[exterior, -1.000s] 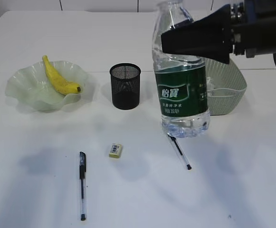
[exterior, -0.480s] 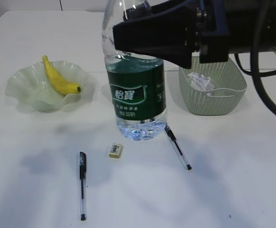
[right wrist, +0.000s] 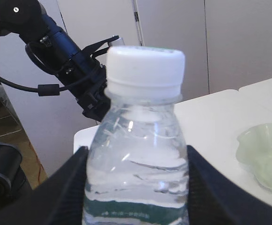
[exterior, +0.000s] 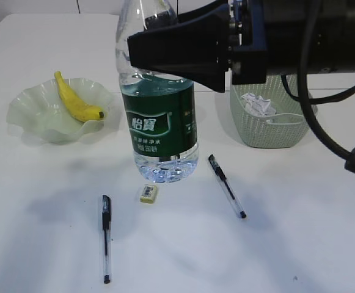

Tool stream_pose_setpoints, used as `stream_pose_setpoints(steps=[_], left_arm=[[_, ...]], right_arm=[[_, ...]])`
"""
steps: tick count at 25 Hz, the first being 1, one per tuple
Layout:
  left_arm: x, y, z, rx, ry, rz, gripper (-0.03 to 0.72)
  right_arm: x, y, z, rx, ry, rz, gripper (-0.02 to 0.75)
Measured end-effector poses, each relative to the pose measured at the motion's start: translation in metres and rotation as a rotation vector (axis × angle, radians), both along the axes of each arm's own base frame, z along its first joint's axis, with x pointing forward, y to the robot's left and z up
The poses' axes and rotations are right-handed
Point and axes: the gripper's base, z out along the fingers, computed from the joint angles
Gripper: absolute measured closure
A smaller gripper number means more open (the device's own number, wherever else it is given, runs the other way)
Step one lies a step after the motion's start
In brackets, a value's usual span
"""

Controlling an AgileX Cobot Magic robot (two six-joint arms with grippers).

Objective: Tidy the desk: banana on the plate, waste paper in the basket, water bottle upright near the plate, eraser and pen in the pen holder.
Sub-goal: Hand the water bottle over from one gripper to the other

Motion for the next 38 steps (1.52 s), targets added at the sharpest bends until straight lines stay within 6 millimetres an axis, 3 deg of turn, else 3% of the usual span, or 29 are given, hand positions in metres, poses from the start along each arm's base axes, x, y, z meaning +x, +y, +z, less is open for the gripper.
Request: stream_pose_setpoints(steps=[7, 15, 21, 30, 38], left_arm=[[0.005, -0.001, 0.004, -0.034, -0.062, 0.021, 0.308], [0.019, 0.001, 0.016, -0.043, -0.259, 0.066, 0.308], [0.027, -0.001, 0.022, 0.02, -0.422, 0.0, 0.308], [0.025, -0.021, -0.026, -0.01, -0.561, 0.034, 0.308], [0.027, -0.023, -0.021, 0.001, -0.74, 0.095, 0.308]], right_arm=[[0.0, 0.0, 0.0, 0.0, -0.008, 0.0, 0.327], [0.0, 0.0, 0.0, 0.0, -0.009, 0.0, 0.327], [0.0, 0.0, 0.0, 0.0, -0.009, 0.0, 0.327], [0.003, 0.0, -0.001, -0.013, -0.009, -0.031, 0.327], [0.004, -0.001, -0.001, -0.019, -0.009, -0.047, 0.327]])
